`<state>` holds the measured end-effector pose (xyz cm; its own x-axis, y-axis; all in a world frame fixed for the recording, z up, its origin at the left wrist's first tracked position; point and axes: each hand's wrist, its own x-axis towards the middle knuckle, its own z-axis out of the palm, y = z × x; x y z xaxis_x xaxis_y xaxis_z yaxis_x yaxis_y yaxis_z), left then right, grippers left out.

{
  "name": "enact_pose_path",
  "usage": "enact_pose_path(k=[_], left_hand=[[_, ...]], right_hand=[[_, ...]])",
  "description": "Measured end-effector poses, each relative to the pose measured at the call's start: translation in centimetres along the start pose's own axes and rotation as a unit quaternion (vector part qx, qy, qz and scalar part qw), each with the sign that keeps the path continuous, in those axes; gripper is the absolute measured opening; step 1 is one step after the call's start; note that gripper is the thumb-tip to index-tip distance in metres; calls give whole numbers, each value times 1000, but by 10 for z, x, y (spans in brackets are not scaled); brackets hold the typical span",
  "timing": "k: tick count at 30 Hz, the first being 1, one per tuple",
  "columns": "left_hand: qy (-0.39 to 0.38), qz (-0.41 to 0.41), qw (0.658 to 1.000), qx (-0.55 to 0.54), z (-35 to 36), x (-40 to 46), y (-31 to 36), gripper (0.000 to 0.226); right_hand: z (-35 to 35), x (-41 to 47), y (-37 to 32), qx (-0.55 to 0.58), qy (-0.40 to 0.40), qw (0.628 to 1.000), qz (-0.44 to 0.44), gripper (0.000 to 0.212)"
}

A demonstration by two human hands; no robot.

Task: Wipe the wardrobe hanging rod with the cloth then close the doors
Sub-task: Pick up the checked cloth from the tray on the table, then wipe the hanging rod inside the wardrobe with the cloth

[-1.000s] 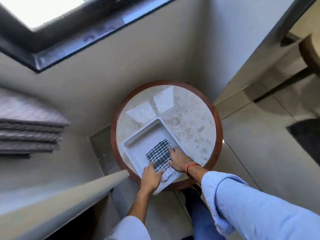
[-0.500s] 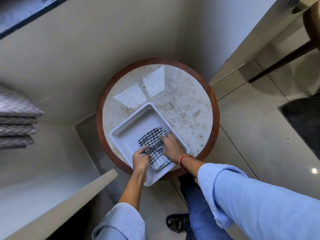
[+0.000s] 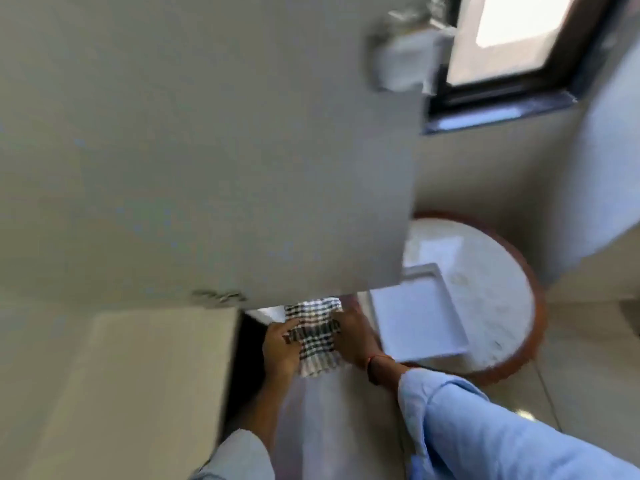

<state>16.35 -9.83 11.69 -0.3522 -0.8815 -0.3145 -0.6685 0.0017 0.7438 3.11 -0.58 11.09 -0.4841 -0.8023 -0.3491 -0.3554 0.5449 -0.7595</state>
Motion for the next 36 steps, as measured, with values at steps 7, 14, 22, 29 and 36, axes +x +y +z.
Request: enact_pose_path(k=[7, 14, 22, 29, 36], left_hand=[[299, -1, 953, -37, -272, -94, -42, 48], [533, 41, 845, 15, -500, -217, -23, 51], [754, 116, 624, 172, -691, -366, 85, 53], [854, 170, 420, 256, -766, -470, 178, 52], [874, 187, 315, 320, -793, -543, 260, 49]], right_hand=[[122, -60, -239, 5, -97, 952, -291, 48], [169, -149, -491, 14, -130, 809, -573, 52], [138, -304, -730, 166, -78, 612, -769, 56], [59, -421, -841, 230, 82, 426, -871, 54], [3, -493, -907, 273, 247, 378, -849, 46]])
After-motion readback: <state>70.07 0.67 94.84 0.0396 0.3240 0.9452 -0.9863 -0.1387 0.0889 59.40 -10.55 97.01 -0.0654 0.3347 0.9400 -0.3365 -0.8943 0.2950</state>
